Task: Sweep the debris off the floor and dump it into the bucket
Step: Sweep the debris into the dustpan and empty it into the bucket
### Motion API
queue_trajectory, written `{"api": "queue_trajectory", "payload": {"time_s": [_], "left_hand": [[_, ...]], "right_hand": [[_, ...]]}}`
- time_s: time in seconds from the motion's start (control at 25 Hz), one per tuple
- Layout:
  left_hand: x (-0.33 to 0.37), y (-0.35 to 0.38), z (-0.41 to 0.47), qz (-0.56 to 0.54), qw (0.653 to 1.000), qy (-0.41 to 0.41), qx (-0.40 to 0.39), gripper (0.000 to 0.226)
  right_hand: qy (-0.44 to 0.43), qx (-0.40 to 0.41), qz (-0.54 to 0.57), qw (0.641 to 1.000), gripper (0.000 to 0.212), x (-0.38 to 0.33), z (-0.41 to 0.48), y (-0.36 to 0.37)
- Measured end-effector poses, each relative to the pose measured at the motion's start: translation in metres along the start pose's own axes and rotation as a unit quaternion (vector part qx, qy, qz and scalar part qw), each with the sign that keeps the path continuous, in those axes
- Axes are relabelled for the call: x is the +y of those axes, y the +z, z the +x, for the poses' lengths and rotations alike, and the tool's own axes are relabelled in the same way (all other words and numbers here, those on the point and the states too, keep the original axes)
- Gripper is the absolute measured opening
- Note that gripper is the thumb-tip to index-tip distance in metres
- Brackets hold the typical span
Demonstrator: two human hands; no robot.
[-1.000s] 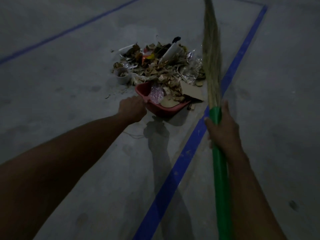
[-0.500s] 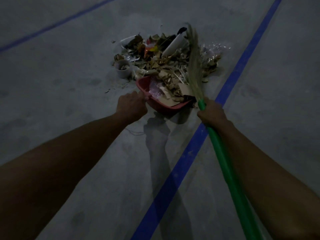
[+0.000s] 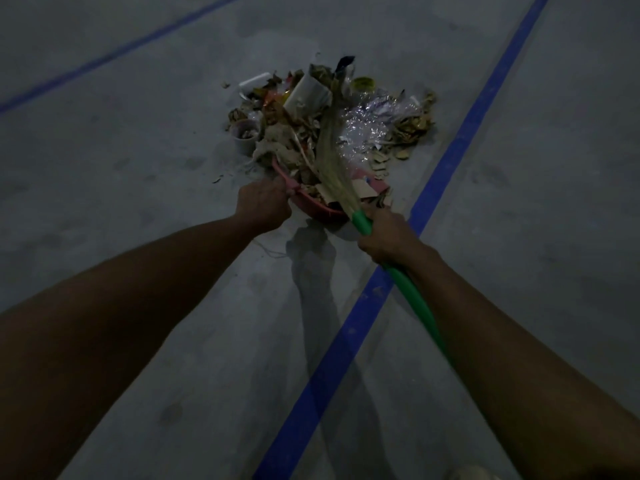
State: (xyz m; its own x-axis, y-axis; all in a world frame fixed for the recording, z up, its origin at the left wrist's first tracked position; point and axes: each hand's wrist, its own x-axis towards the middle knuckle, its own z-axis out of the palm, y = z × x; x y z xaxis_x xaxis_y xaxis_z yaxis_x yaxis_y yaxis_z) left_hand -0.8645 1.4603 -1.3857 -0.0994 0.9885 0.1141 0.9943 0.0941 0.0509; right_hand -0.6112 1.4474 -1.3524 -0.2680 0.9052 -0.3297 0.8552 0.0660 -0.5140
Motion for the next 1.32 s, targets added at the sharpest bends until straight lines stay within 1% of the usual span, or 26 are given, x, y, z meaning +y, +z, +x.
{"api": "queue_trajectory", "payload": {"time_s": [0.08, 0.2, 0.32, 0.48, 0.6, 0.72, 0.88, 1.0, 1.16, 1.24, 1.32], "left_hand": [[-0.004, -0.002, -0.003, -0.027, 0.999, 0.004, -0.037, 0.026], [-0.008, -0.007, 0.003, -0.039, 0.996, 0.005, -0.076, 0.029], [-0.004, -0.006, -0.003, -0.062, 0.996, -0.010, -0.070, 0.029], [-0.006, 0.001, -0.020, -0.070, 0.995, -0.027, -0.067, 0.018], [-0.015, -0.001, -0.027, -0.055, 0.996, -0.026, -0.057, 0.015], [-0.023, -0.007, -0.042, -0.037, 0.998, -0.031, -0.043, 0.024], [-0.025, -0.021, -0.068, -0.042, 0.999, -0.009, -0.003, 0.027], [-0.022, -0.038, -0.075, -0.057, 0.998, -0.004, 0.033, 0.027], [-0.020, -0.060, -0.054, -0.072, 0.995, -0.018, 0.067, 0.028], [-0.038, -0.074, -0.040, -0.069, 0.994, -0.042, 0.070, 0.024], [-0.068, -0.084, -0.033, -0.042, 0.995, -0.055, 0.073, 0.025]], "right_hand": [[0.017, 0.002, 0.006, 1.000, 0.065, 0.001, -0.017, 0.000], [0.044, 0.035, 0.030, 0.998, 0.073, 0.011, -0.046, 0.002], [0.097, 0.086, 0.081, 0.988, 0.080, 0.018, -0.068, -0.002], [0.117, 0.131, 0.118, 0.977, 0.086, 0.015, -0.077, -0.018], [0.115, 0.131, 0.165, 0.971, 0.085, 0.005, -0.084, -0.021], [0.100, 0.121, 0.253, 0.954, 0.083, -0.012, -0.092, -0.008], [0.078, 0.131, 0.302, 0.941, 0.076, -0.027, -0.097, 0.002], [0.070, 0.138, 0.318, 0.935, 0.079, -0.031, -0.100, -0.003], [0.041, 0.150, 0.314, 0.937, 0.079, -0.036, -0.101, -0.017], [0.032, 0.160, 0.312, 0.936, 0.073, -0.041, -0.100, -0.023], [0.031, 0.160, 0.322, 0.933, 0.072, -0.044, -0.102, -0.026]]}}
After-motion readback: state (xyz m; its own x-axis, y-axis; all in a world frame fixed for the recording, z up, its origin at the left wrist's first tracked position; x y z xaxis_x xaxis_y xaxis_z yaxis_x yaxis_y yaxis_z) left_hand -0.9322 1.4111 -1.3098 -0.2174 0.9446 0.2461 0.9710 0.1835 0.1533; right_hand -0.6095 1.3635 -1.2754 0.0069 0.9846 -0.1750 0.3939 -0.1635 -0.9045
